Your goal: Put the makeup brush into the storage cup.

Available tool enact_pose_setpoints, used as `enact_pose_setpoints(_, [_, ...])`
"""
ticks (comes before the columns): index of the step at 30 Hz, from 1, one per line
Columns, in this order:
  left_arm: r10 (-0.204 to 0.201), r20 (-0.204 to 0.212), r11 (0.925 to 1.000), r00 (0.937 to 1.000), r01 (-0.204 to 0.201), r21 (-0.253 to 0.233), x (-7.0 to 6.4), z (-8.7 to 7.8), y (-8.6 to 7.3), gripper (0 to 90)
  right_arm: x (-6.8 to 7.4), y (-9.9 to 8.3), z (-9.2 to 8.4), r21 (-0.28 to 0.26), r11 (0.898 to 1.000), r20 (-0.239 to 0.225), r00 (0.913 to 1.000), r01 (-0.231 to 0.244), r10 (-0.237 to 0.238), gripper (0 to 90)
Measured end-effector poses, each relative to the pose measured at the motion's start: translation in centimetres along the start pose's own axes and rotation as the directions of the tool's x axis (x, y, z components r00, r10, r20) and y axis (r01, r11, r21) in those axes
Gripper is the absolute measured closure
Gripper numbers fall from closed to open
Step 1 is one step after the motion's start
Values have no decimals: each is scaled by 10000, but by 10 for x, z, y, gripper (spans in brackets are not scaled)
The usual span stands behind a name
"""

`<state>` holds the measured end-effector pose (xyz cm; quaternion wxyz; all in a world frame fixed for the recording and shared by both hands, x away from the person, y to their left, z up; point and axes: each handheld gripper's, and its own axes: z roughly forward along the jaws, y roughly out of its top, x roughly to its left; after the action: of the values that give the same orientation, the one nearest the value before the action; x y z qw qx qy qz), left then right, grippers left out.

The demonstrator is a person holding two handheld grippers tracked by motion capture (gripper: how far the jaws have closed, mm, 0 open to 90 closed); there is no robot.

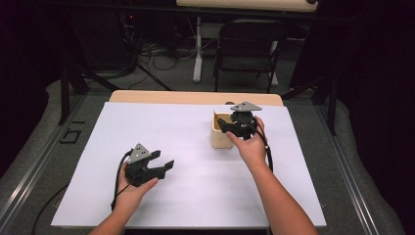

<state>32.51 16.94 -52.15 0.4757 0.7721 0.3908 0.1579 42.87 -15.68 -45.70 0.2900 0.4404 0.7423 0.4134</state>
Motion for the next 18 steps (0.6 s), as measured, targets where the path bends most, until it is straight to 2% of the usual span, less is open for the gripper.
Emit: enact_pose_setpoints(18, [31, -45, 9999, 10000, -30, 98, 1, -2, 2, 305, 3, -1, -23, -128, 9991, -177, 9991, 392, -395, 370])
